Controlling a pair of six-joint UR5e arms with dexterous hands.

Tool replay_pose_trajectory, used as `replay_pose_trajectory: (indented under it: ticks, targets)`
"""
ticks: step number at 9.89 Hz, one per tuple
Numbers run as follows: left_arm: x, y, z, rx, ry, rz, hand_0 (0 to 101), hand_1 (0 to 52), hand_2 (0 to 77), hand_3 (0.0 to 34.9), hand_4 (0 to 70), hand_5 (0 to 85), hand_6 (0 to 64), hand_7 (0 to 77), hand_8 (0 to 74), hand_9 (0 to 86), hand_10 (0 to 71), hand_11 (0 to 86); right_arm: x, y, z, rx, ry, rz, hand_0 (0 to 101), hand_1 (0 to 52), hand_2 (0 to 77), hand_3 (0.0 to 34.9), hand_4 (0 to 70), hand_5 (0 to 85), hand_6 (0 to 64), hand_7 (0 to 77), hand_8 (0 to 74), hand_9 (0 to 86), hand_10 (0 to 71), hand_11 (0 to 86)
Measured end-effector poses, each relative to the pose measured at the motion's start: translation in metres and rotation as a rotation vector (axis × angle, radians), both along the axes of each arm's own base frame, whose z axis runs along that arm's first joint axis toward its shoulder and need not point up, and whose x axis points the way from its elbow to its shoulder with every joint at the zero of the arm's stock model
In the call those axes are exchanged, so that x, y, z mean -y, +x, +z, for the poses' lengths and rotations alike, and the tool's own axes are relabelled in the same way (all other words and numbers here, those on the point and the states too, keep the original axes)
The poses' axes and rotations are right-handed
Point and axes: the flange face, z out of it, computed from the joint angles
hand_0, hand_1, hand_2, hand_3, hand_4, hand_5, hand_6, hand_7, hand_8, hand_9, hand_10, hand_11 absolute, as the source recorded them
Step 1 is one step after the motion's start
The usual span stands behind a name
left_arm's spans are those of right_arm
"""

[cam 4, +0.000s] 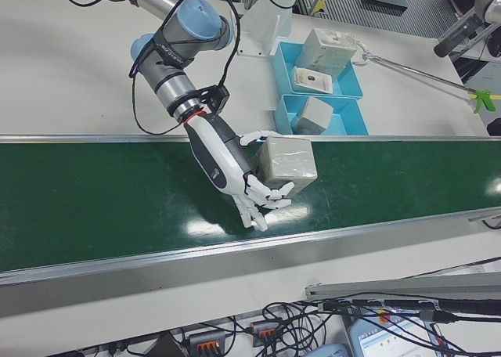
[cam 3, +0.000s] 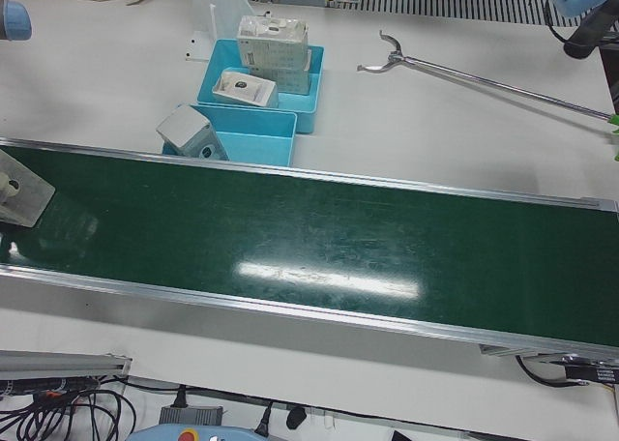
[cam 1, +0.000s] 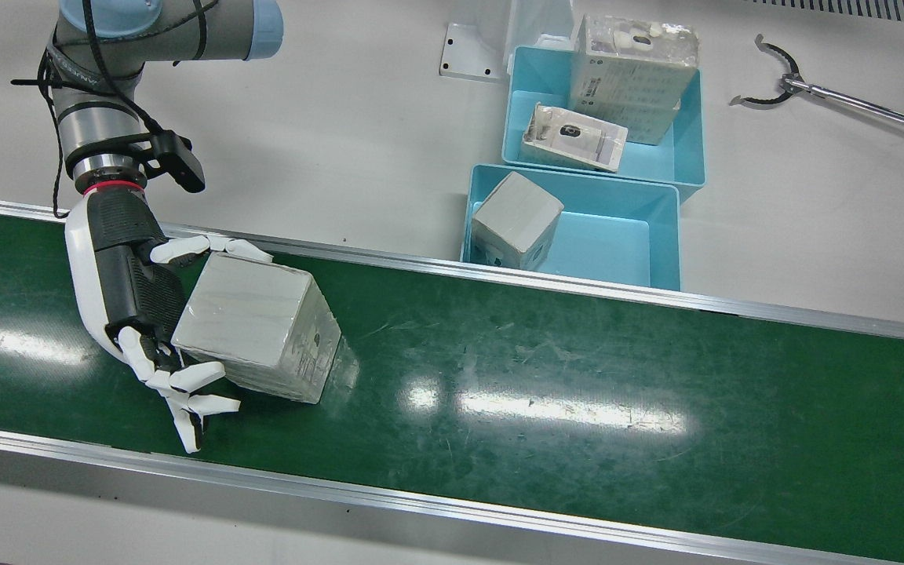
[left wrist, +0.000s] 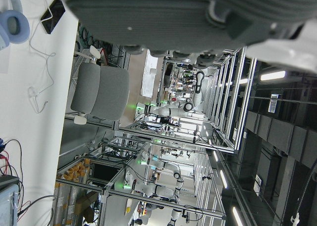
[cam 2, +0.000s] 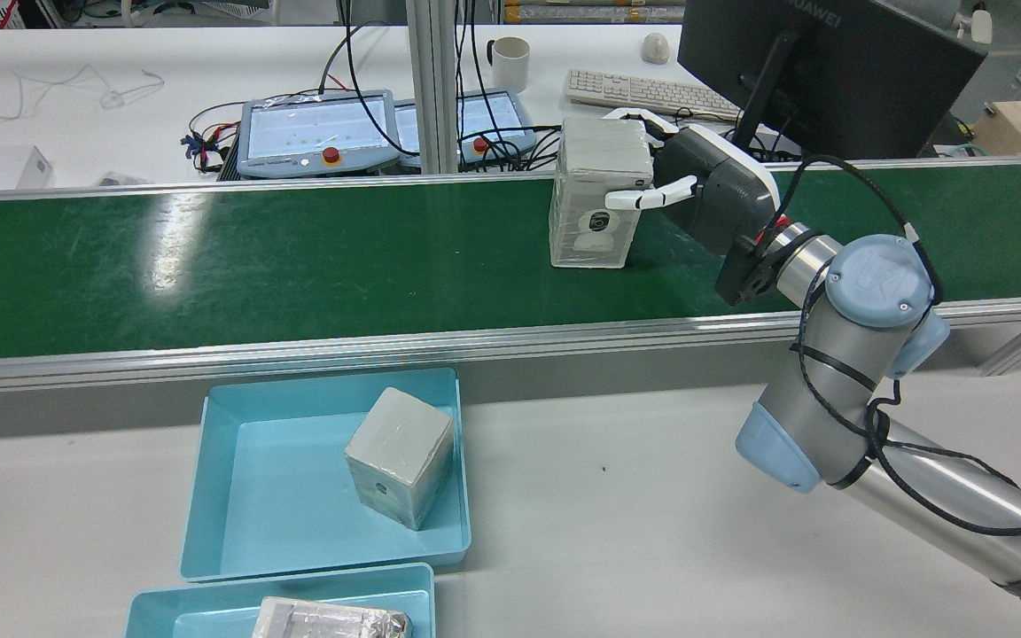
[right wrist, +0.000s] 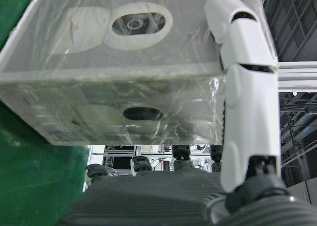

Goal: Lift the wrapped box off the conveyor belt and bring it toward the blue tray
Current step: 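Close the right hand fingers around the wrapped white box, then lift the box off the belt and swing it toward the teal tray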

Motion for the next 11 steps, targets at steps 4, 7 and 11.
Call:
replay_pose_trajectory:
  ticks: [4,7,11]
  targets:
    - [0.000,0.000,0.000,0.000,0.000,0.000,0,0.0,0.5,0.0,0.0,1.1,0.5,0.5,0.0,0.0,0.0,0.0,0.002,0.006,0.000,0.002,0.000,0.008,49,18.5,26.2,23.7,11.5,42.0,3.8,30.0,0.0,7.1,0.5,1.6]
    - [0.000,0.000,0.000,0.000,0.000,0.000,0,0.0,0.5,0.0,0.0,1.1,0.0,0.0,0.0,0.0,0.5,0.0,0.004,0.018,-0.001,-0.009,-0.024,0.026,53,17.5,28.4,20.9,14.7,47.5,13.1,38.2,12.0,16.9,7.1,6.5]
    - [0.000,0.000,0.000,0.000,0.000,0.000,0,0.0,0.5,0.0,0.0,1.1,0.0,0.0,0.0,0.0,0.5,0.0,-0.002,0.039,-0.040,0.016,0.009,0.049,56,11.5,30.5,13.6,19.6,57.3,22.4,46.4,33.3,37.6,27.3,30.5]
